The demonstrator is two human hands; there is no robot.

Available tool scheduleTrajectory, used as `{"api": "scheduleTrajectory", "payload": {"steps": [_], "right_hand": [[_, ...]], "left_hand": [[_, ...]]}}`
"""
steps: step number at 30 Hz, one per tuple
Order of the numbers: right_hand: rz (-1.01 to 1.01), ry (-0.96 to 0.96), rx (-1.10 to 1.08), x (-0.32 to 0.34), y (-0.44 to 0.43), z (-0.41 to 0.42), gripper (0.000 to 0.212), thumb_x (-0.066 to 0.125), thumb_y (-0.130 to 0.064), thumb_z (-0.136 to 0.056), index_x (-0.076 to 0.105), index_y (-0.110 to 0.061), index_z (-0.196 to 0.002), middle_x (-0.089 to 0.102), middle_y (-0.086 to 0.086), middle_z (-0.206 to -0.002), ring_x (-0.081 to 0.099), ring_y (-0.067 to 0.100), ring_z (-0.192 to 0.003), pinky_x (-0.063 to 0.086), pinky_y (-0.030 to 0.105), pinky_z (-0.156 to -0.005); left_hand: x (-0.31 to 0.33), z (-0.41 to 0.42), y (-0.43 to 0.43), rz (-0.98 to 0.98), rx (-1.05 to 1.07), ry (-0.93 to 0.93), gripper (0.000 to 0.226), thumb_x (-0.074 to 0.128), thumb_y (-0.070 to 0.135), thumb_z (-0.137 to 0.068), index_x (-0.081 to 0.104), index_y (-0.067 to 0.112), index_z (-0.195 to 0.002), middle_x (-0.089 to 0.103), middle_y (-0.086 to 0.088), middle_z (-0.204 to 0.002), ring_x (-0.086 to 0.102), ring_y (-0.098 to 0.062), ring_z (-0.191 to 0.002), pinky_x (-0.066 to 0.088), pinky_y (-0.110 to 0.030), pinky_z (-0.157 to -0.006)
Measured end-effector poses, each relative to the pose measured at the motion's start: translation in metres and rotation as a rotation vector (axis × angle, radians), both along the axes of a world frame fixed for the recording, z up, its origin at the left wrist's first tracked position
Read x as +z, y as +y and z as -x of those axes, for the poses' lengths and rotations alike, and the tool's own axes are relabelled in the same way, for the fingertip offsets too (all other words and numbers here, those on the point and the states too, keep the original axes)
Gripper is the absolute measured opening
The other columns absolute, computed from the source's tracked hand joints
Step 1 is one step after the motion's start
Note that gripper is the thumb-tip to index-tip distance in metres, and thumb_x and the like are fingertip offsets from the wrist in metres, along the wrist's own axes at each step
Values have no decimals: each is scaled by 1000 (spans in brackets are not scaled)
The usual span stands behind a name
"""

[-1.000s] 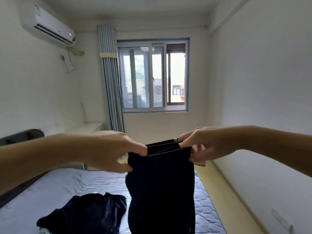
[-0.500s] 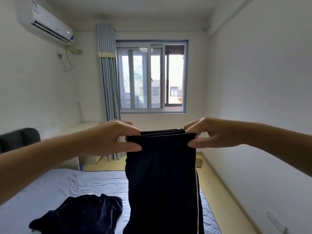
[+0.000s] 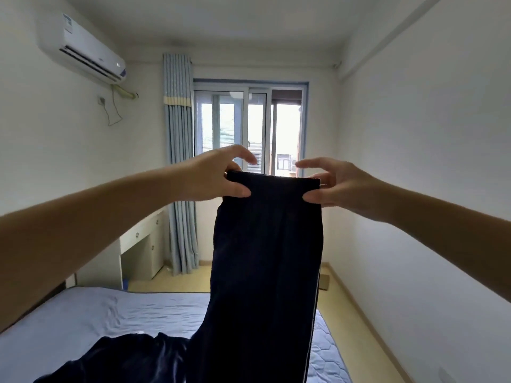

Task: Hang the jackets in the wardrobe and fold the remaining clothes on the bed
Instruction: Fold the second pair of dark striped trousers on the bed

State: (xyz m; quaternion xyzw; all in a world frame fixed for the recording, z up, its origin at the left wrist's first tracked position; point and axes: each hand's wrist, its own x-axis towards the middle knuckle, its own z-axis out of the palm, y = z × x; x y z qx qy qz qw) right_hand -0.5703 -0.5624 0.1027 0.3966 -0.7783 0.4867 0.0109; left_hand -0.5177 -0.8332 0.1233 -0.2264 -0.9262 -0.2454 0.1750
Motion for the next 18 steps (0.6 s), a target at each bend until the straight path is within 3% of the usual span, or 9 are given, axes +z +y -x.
{"api": "scheduleTrajectory", "payload": {"steps": [3, 7, 9, 12, 15, 18], "right_hand": [[-124, 133, -58, 17, -2, 3, 39, 68, -1, -83, 62, -14, -119, 70, 9, -101, 67, 21, -92, 55, 29, -84], [-413, 173, -99, 23, -10, 6, 22, 66, -2, -84, 69, -13, -103, 72, -3, -90, 68, 11, -85, 52, 17, -72], [-402, 131, -71, 29, -7, 7, 21, 65, -1, -85, 67, -10, -105, 71, 1, -94, 67, 14, -89, 53, 20, -75], [-252, -112, 107, 38, 5, 3, 21, 67, -3, -82, 67, -7, -103, 70, 6, -99, 68, 19, -94, 55, 27, -81], [-184, -242, 280, 43, 10, 2, 18, 72, -8, -75, 74, -13, -93, 71, 6, -96, 69, 18, -91, 54, 24, -74], [-243, -347, 377, 51, 11, 18, 22, 70, -11, -78, 73, -11, -100, 71, 8, -102, 68, 19, -95, 54, 24, -77]], "left_hand": [[17, 7, 2, 229, 31, 5, 19, 69, 28, -83, 61, 35, -98, 65, 16, -85, 63, 2, -76, 47, -12, -62], [19, 17, 8, 421, 60, -143, 13, 70, 29, -82, 58, 34, -81, 63, 13, -79, 62, -4, -72, 43, -16, -63], [20, 18, 6, 304, 33, -191, 11, 70, 26, -83, 59, 27, -82, 65, 9, -77, 64, -8, -71, 46, -17, -62], [25, 2, -3, -34, -152, -408, 19, 74, 22, -77, 62, 15, -89, 69, 1, -82, 67, -14, -79, 53, -20, -66], [32, -10, -14, -109, -381, -607, 41, 81, 28, -71, 65, 10, -105, 70, -4, -99, 67, -18, -94, 55, -23, -76], [37, 1, -19, -124, -430, -701, 47, 82, 39, -67, 70, 13, -104, 71, -6, -100, 68, -18, -93, 55, -23, -76]]}}
